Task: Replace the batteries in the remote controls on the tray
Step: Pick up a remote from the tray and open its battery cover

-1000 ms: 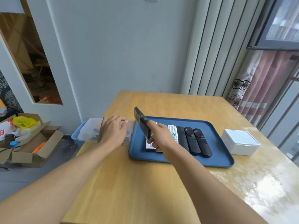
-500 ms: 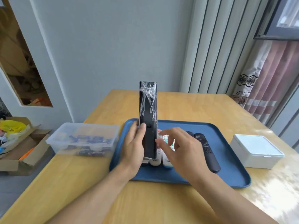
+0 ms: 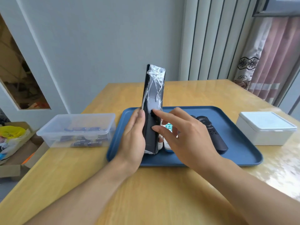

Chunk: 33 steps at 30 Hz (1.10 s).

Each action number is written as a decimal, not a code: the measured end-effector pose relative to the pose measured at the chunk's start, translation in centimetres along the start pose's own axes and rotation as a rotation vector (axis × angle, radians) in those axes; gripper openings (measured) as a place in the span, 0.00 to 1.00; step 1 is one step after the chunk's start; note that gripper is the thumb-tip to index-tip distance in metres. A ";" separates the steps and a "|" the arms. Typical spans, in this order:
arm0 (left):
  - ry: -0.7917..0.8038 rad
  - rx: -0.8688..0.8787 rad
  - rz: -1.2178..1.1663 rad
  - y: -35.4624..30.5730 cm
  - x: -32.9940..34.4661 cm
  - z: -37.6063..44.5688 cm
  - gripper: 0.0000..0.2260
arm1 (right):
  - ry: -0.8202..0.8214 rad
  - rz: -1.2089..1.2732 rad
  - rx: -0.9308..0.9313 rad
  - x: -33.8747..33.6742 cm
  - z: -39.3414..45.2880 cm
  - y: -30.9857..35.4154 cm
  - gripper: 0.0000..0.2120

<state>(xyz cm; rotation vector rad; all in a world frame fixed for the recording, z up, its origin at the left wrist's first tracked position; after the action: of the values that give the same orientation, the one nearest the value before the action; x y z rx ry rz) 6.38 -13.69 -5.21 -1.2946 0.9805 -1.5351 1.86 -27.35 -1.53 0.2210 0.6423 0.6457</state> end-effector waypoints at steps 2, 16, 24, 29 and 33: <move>0.017 0.002 0.000 -0.2 0.3 -0.3 0.27 | 0.017 0.021 0.014 -0.2 0.0 0.2 0.15; -0.017 0.037 0.081 -1.1 0.1 0.3 0.23 | 0.225 0.614 0.346 -0.3 0.4 0.2 0.12; -0.170 -0.042 -0.115 -1.7 -2.0 1.5 0.20 | 0.693 0.374 0.205 1.0 -1.9 3.0 0.14; -0.114 -0.075 -0.144 -1.6 -1.5 1.0 0.21 | 0.377 0.147 0.066 0.5 -1.2 1.8 0.16; -0.005 -0.149 -0.155 -1.1 -0.3 0.2 0.21 | 0.062 0.187 0.020 -0.5 -0.6 1.2 0.03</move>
<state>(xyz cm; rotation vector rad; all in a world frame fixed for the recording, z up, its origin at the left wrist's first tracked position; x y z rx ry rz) 6.46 -13.05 -4.25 -1.5088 1.0269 -1.5986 0.58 -26.69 -1.30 0.2826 0.6928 0.8284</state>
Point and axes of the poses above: each hand's wrist, its own z-axis towards the middle knuckle, its own x-axis out of the palm, y = z × x, the point moved 6 cm from there along z, towards the middle knuckle, and after that the axes turned 6 degrees about -y, right-handed, at the moved point
